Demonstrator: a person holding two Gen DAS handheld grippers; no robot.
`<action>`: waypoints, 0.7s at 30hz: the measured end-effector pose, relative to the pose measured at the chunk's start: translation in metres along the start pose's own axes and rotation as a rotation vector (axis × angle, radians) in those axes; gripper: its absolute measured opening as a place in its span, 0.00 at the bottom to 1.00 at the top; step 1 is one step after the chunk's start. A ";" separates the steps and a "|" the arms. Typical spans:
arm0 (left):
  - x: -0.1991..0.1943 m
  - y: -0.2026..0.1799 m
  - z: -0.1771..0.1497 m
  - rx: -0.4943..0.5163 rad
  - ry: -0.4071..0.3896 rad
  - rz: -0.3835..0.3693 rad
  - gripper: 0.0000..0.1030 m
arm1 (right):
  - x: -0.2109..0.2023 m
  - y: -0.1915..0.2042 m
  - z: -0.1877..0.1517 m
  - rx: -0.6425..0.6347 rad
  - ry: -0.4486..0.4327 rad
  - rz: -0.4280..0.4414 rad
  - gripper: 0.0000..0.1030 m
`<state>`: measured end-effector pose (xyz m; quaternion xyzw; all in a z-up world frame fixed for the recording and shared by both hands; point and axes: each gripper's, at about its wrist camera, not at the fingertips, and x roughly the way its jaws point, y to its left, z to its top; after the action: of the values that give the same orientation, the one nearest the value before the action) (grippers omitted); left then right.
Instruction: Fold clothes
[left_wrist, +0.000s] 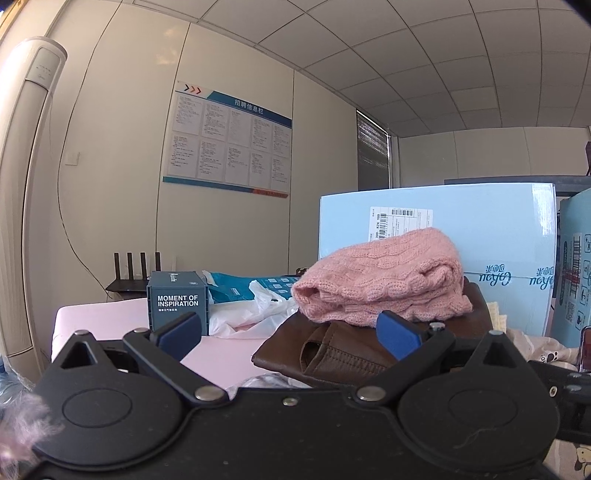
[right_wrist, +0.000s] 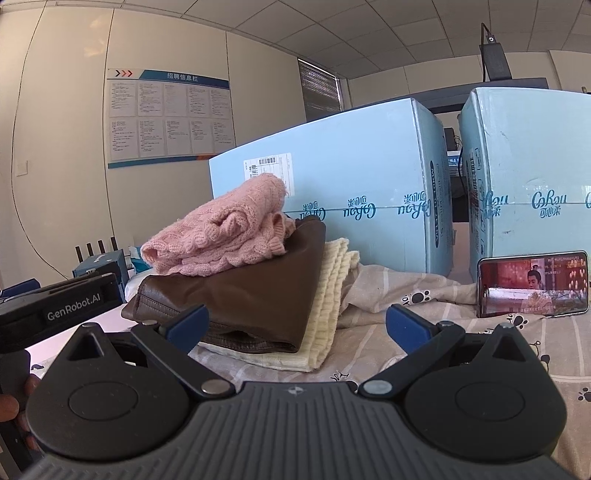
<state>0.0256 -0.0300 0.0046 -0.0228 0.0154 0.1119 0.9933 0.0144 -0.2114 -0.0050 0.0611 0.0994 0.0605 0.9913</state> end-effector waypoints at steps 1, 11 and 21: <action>-0.001 0.000 -0.001 -0.001 0.001 -0.007 1.00 | 0.000 0.000 0.000 0.001 0.002 -0.002 1.00; -0.004 -0.007 -0.003 0.029 0.014 -0.018 1.00 | 0.001 -0.003 -0.001 0.003 -0.001 -0.020 1.00; -0.006 -0.010 -0.003 0.049 0.019 -0.040 1.00 | 0.001 -0.004 -0.001 0.008 -0.004 -0.022 1.00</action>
<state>0.0223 -0.0416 0.0022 0.0002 0.0270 0.0913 0.9955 0.0154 -0.2152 -0.0066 0.0639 0.0983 0.0489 0.9919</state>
